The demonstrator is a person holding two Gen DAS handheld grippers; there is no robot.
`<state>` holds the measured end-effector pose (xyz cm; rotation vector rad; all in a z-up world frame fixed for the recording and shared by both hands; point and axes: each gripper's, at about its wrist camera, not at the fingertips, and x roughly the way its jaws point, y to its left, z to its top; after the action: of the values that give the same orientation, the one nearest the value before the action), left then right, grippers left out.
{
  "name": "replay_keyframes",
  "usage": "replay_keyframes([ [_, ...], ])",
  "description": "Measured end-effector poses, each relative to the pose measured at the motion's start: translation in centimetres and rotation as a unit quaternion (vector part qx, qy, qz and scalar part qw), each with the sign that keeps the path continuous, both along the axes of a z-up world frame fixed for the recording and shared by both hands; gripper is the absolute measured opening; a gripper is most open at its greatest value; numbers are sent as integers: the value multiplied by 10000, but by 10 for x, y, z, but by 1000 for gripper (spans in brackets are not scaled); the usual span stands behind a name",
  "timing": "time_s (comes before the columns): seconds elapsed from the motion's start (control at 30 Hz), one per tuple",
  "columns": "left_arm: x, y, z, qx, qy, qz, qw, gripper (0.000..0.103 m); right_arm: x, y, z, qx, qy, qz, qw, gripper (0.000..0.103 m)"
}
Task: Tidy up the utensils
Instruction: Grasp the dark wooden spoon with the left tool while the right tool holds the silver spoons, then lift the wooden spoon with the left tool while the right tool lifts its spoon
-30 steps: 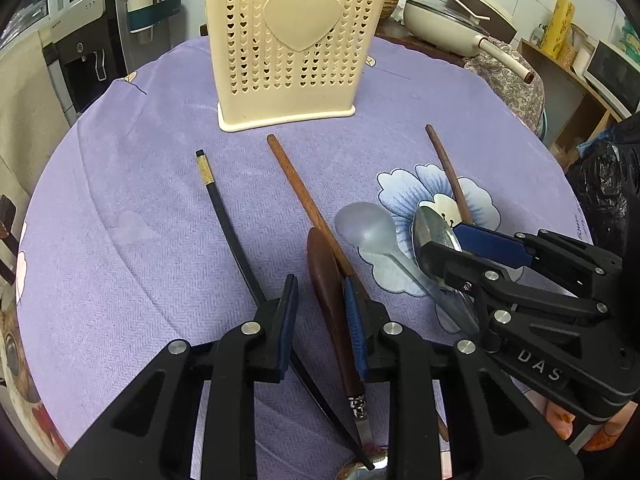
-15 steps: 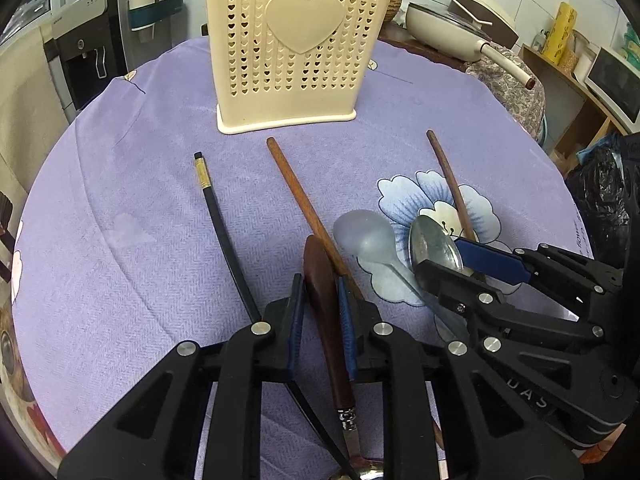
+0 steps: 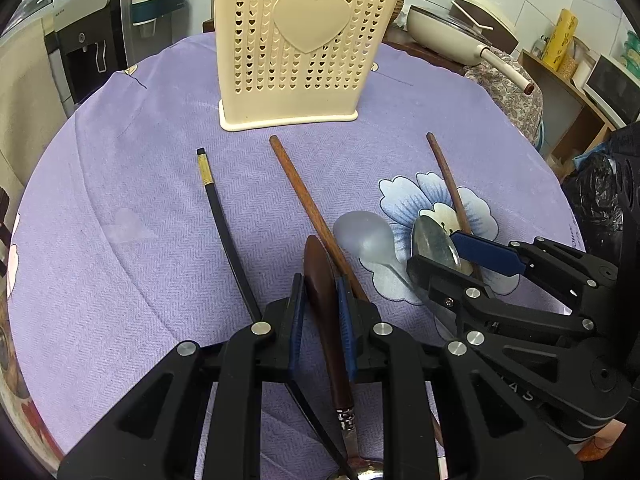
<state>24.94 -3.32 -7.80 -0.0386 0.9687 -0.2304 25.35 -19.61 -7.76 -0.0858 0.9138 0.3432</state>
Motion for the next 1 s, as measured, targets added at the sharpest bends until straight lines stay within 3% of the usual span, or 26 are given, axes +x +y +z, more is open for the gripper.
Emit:
replay_keyframes([
  [0.3, 2, 0, 0, -17, 12, -22, 10000, 17, 1, -1, -4, -333, -90, -57, 9994, 42],
  [1.0, 14, 8, 0, -51, 40, -5, 10000, 17, -6, 10, -5, -388, -78, -580, 9975, 45],
])
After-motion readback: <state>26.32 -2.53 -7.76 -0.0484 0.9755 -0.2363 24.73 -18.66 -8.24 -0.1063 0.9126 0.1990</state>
